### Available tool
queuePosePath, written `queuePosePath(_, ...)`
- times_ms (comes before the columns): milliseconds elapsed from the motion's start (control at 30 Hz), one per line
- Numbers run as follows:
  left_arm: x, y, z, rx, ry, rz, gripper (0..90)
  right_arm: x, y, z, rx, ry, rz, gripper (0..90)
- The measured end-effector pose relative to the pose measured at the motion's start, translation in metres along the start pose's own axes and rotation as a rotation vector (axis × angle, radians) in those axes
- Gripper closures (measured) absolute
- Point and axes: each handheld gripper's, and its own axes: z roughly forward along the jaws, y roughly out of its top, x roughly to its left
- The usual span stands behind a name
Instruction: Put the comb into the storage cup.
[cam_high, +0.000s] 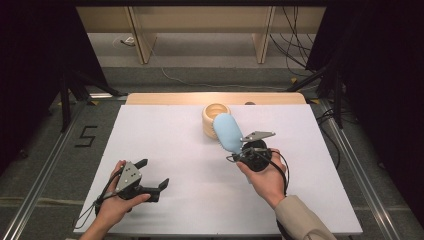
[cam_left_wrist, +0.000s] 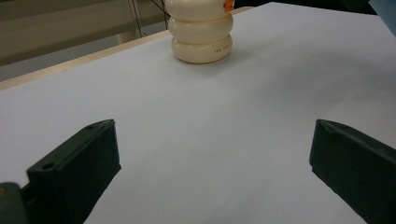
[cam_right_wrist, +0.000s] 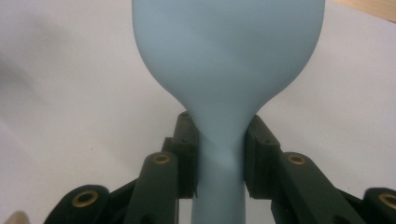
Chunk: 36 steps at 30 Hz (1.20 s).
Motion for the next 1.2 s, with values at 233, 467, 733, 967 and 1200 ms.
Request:
queuePosePath(233, 0.000, 0.000, 0.000, -0.001, -0.001, -0.001, 1.1, 0.002, 0.001, 0.002, -0.029, 0.012, 0.008, 70.4)
queuePosePath(467, -0.001, 0.001, 0.001, -0.003, -0.011, -0.003, 1.4, 0.002, 0.003, 0.004, -0.052, 0.025, 0.021, 70.4)
queuePosePath(733, -0.007, 0.003, 0.004, -0.012, -0.047, -0.035, 2.0, 0.005, 0.004, 0.007, -0.077, 0.041, 0.029, 70.4)
queuePosePath(967, -0.015, 0.008, 0.008, -0.016, -0.085, -0.061, 2.3, 0.009, 0.007, 0.011, -0.099, 0.058, 0.035, 70.4)
queuePosePath(1200, -0.023, 0.015, 0.017, -0.003, -0.121, -0.070, 3.1, 0.014, 0.009, 0.016, -0.109, 0.083, 0.032, 70.4)
